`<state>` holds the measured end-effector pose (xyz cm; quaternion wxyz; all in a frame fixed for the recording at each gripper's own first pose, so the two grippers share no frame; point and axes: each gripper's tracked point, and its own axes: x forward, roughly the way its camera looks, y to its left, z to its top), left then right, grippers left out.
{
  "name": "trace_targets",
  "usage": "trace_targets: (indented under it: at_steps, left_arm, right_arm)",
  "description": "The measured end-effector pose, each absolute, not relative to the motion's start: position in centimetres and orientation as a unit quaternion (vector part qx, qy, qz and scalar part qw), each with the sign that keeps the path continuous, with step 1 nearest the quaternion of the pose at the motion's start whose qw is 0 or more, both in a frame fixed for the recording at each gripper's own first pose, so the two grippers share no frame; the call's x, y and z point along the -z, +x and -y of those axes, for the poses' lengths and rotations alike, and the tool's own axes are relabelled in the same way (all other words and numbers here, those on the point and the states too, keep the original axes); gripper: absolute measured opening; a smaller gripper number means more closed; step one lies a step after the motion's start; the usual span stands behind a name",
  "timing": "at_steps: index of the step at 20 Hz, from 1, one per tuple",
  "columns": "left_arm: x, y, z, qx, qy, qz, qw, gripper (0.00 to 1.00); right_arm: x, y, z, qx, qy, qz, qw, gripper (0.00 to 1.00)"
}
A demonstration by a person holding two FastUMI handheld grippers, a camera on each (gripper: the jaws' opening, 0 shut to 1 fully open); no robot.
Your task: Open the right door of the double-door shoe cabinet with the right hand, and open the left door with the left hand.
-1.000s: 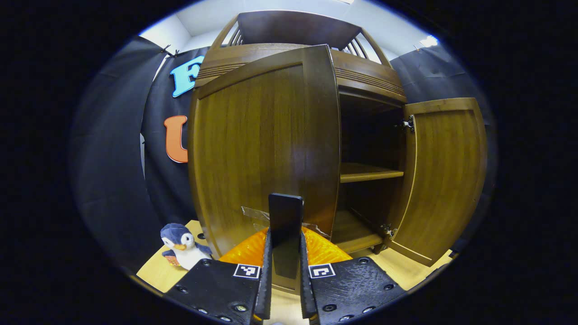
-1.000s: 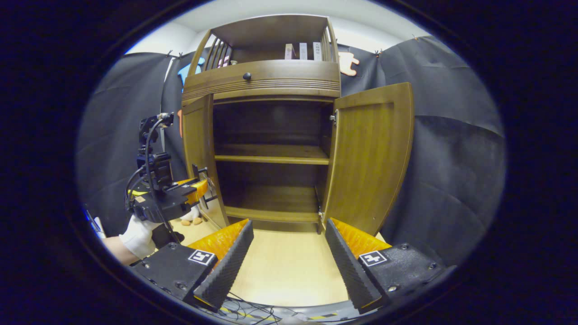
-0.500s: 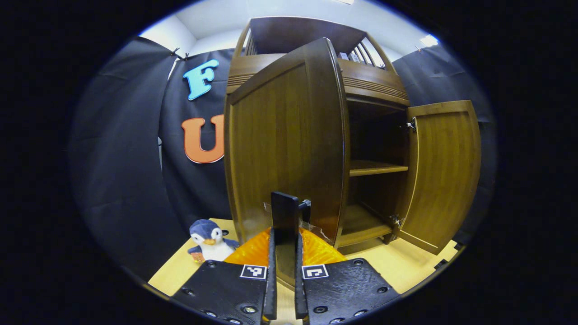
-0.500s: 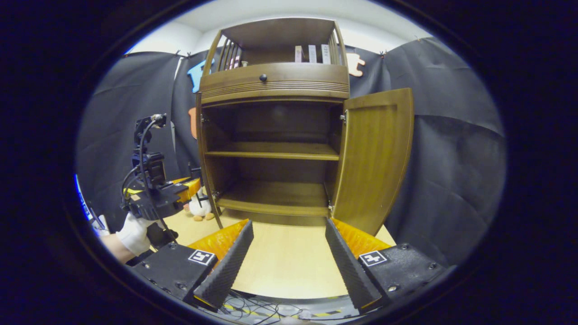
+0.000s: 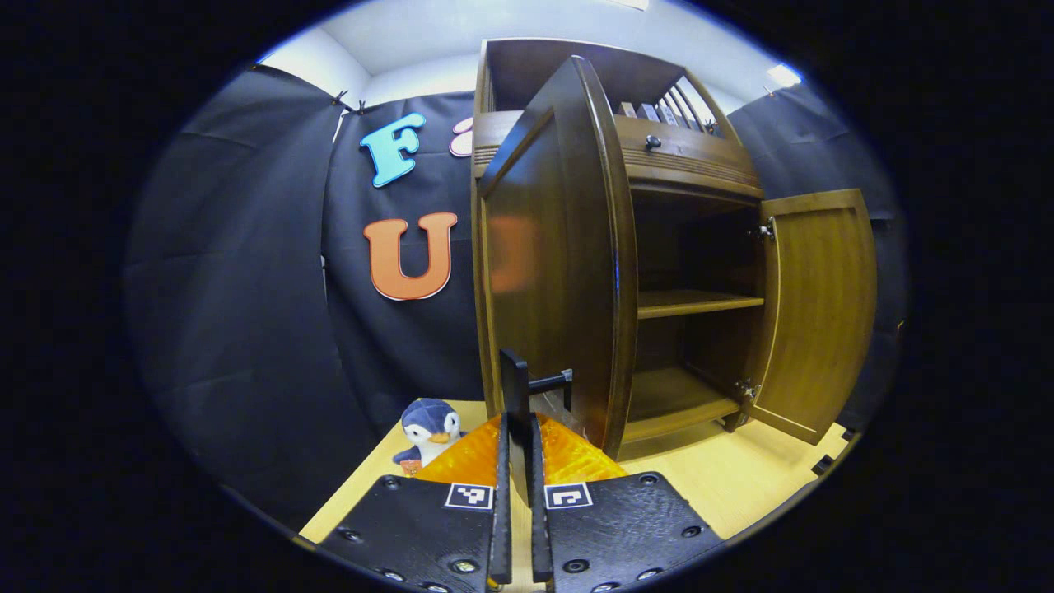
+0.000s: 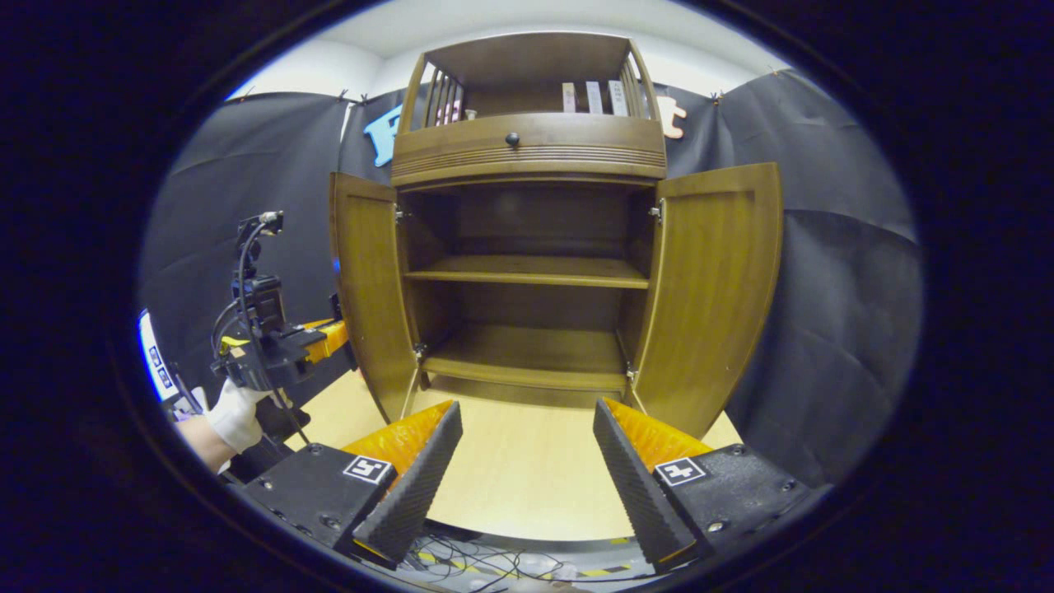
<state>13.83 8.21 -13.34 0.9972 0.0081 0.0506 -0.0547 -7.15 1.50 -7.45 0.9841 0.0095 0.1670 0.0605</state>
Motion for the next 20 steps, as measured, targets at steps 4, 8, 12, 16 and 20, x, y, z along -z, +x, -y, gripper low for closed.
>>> trace_targets:
  at_steps: [4,8,12,16,20]
  left_arm:
    - [12.3,14.3,-10.1,0.058,0.021,-0.037,0.997,0.17]
    - [12.3,14.3,-13.0,0.033,0.0,-0.041,0.999,0.0]
    - [12.5,14.4,-14.5,0.042,-0.004,-0.041,0.998,0.0]
    - [12.5,14.8,-15.7,0.067,0.003,-0.037,0.997,0.0]
    - [12.5,15.0,-17.0,0.093,-0.006,-0.032,0.995,0.0]
  right_arm:
    - [7.6,-7.5,-2.2,-0.067,0.011,-0.167,0.984,1.0]
    - [7.6,-7.6,-2.6,-0.068,0.012,-0.167,0.984,1.0]
    - [7.6,-7.9,-2.8,-0.069,0.01,-0.169,0.983,1.0]
    - [7.6,-8.1,-2.8,-0.068,0.011,-0.171,0.983,1.0]
    - [7.5,-8.4,-2.4,-0.063,0.01,-0.17,0.983,1.0]
